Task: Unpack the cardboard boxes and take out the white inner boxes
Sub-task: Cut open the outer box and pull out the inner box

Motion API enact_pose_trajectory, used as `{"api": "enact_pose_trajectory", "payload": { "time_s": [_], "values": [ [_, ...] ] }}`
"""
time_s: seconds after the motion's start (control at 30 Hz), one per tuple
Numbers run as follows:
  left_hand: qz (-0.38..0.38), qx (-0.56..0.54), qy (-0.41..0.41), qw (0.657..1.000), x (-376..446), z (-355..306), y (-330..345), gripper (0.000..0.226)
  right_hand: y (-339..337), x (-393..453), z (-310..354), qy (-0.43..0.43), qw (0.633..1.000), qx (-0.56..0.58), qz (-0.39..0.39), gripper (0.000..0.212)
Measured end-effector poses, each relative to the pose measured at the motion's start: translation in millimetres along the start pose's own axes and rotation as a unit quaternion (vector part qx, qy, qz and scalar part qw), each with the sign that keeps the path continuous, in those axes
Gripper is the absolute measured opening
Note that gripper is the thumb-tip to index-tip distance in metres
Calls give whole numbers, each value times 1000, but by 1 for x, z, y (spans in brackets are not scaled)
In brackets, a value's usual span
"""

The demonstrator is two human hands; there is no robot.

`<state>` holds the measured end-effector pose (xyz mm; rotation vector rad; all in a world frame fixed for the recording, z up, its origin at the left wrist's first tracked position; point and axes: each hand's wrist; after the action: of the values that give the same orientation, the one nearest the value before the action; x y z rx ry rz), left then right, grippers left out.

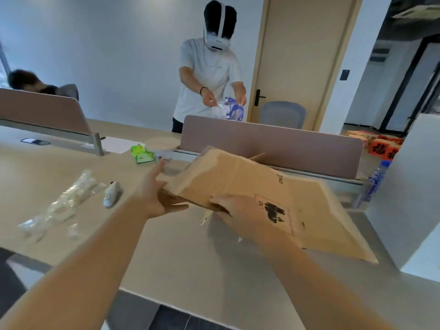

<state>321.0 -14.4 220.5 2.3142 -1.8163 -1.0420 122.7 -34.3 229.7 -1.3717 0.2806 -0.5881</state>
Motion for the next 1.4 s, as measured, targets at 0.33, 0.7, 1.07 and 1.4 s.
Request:
{"api": "enact_pose_trajectory", "payload": {
  "time_s": [0.33,0.7,1.07,1.4],
  "values": [
    [-233,276,-14,932,-36,100,-51,65,83,-60,-12,135,983,103,68,55],
    [-129,527,61,838,40,123,15,66,97,-64,-81,242,967,50,57,63],
    [-34,750,122,649,218,102,64,66,132,1,-191,351,934,42,51,59],
    [-21,844,137,518,301,139,46,66,203,30,-244,399,903,47,149,62]
  ]
}}
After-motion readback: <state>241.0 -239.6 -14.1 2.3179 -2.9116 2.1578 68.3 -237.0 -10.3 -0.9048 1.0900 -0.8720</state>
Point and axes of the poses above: each hand's wrist, its own x-axis towards the middle knuckle, its own y-axis out of the palm, z = x × y, and after that the axes turned 9 degrees about -y, right-handed
